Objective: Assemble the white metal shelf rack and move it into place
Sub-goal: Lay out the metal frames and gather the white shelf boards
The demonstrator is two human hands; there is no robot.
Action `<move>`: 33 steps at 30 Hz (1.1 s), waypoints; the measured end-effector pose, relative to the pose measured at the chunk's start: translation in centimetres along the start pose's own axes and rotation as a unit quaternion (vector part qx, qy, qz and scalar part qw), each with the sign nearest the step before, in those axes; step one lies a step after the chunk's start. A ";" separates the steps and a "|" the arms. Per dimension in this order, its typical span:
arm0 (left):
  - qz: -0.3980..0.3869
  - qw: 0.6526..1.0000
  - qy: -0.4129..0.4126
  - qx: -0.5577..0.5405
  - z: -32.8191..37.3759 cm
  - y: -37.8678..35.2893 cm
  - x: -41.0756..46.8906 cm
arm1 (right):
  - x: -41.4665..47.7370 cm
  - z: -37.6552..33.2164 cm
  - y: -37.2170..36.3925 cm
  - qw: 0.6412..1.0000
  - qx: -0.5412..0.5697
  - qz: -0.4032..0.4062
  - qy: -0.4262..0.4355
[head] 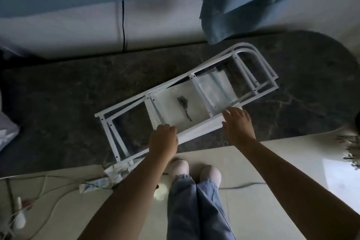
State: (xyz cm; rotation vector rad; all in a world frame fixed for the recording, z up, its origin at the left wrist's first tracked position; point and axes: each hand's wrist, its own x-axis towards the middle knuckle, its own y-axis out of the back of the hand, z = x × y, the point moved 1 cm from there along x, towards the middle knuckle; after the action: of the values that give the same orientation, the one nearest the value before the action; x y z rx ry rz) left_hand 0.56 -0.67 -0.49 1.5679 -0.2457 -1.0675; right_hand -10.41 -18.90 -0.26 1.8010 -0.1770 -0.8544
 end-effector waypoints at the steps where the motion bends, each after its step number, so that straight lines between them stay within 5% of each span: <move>1: -0.005 1.000 -0.011 0.004 -0.1 -0.9 0.6 | 0.8 0.0 -0.6 0.999 -0.031 0.007 0.007; 12: 0.064 0.996 -0.064 -0.007 -0.7 -4.4 2.4 | 4.7 1.7 -2.5 0.974 -0.170 0.051 0.144; 25: 0.057 0.993 -0.103 0.015 -0.5 -4.6 3.2 | 5.2 1.5 -2.4 0.983 -0.154 0.011 0.102; 33: 0.152 0.980 -0.130 -0.023 -2.5 -3.3 2.4 | 4.3 1.7 -0.7 0.971 -0.161 0.110 0.141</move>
State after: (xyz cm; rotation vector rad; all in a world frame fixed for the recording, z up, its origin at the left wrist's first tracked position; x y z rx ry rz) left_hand 2.50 0.49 -4.74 1.2966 -0.6141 -1.0244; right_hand -8.57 -22.10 -3.08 1.5420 -0.0479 -0.4349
